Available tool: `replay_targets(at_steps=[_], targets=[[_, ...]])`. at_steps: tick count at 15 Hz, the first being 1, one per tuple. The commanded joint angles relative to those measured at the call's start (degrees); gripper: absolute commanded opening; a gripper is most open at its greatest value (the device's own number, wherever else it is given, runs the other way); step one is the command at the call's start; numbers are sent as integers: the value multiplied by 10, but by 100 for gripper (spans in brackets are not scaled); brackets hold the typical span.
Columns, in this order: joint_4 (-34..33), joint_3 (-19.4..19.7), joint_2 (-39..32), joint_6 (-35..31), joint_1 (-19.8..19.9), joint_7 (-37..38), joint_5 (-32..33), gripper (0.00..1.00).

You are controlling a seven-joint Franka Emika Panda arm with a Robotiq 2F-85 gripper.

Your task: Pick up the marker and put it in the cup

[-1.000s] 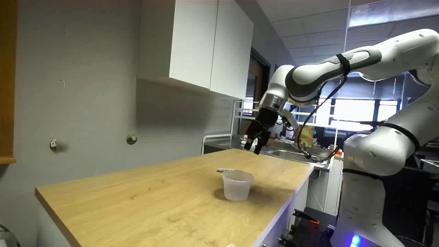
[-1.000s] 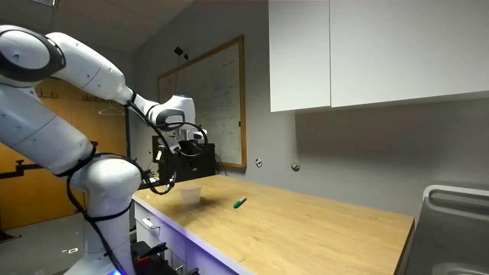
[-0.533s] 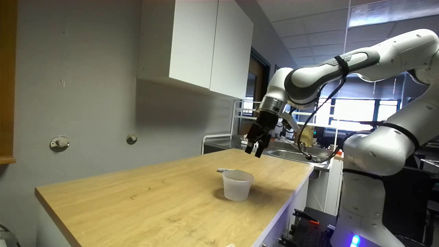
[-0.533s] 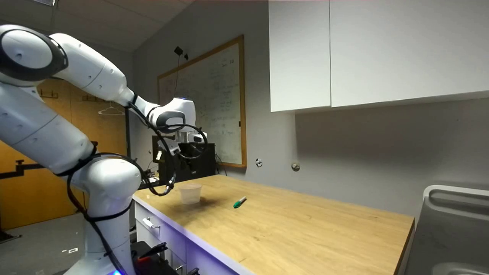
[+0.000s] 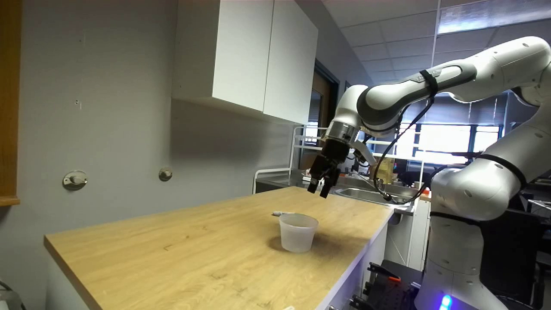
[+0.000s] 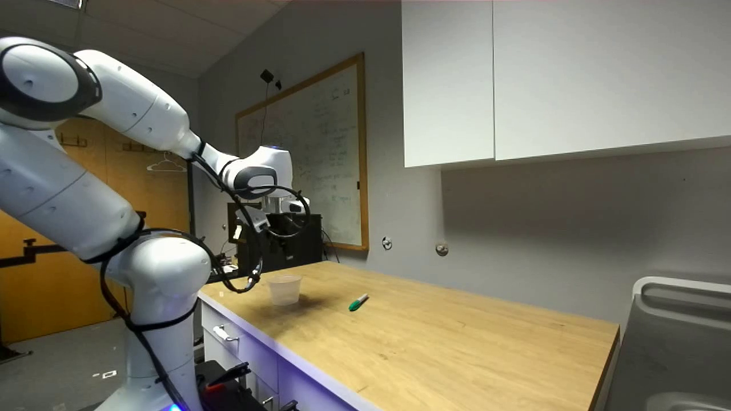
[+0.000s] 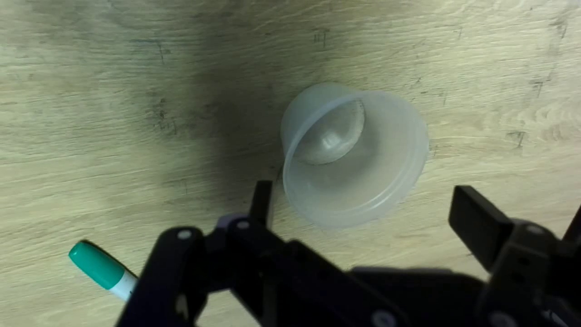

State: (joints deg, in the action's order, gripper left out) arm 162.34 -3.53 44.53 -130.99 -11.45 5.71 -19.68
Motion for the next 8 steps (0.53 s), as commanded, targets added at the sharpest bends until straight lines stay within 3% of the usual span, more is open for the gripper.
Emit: replay_targets(at_steps=[1, 8], targets=[[-1, -2, 0, 2, 2, -1, -1, 100], [-14, 0, -28, -1, 9, 3, -1, 100]])
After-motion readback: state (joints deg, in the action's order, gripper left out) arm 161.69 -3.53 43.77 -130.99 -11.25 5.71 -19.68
